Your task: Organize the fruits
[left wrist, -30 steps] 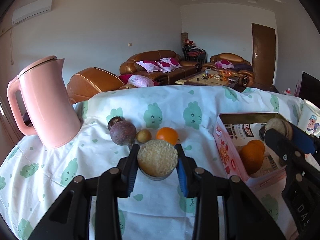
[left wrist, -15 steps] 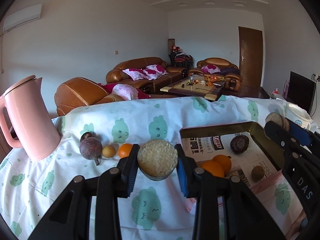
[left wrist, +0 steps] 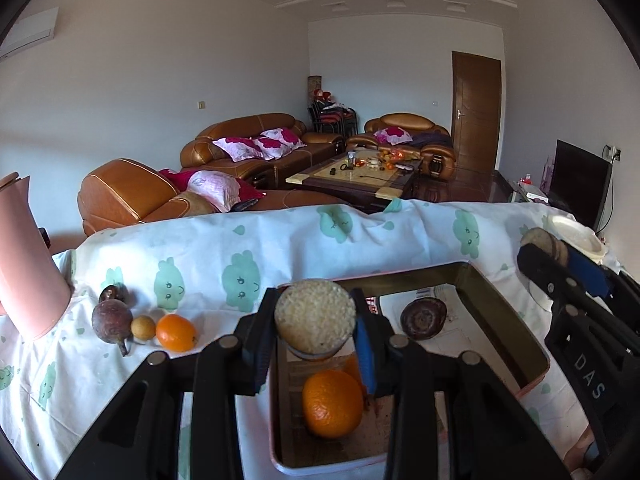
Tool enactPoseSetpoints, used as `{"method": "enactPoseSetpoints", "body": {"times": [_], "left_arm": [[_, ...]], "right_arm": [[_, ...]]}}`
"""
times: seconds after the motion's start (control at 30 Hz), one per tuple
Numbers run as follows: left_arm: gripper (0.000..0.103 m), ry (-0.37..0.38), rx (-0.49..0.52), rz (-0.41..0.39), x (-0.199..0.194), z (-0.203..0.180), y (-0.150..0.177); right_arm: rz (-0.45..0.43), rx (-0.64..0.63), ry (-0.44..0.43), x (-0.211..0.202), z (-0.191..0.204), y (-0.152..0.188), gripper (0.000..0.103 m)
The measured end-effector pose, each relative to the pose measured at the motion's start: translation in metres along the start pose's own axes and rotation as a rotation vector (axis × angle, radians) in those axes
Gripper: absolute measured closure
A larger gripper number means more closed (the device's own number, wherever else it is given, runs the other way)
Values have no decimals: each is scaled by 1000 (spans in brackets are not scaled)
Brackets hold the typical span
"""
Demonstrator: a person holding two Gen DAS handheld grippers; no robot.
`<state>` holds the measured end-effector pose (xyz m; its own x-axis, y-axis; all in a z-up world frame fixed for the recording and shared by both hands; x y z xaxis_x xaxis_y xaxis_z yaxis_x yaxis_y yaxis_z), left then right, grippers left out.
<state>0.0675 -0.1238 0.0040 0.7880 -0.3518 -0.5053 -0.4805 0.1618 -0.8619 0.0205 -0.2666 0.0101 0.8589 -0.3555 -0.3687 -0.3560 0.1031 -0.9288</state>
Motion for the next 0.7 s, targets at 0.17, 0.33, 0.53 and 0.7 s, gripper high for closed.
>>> {"method": "enactPoseSetpoints", "body": {"times": [0.17,0.33,0.53,0.7], "left_arm": [[66,14,11,20,15,-7,-2],[66,24,-16,43,26,-5,-5],[66,24,-13,81,38,-5,0],[66,16,-16,105,43,-2,3]], "right_arm": [[13,3,11,10,-3,-1,65],[39,-22,-8,21,3,0,65],[120,-68,-49,38,14,9,65],[166,-101,-80,45,23,15,65]]}}
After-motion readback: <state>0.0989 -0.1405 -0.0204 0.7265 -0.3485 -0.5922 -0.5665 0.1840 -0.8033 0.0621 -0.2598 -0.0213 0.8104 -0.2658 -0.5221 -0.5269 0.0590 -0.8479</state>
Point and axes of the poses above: each gripper's, at about its wrist camera, not at the fingertips, and x roughly the way its jaws point, z to its left, y to its underside, the point moved 2 cm from there along x, roughly the way its jaws point, and after that the axes turned 8 degrees about y, right-handed, at the moved point
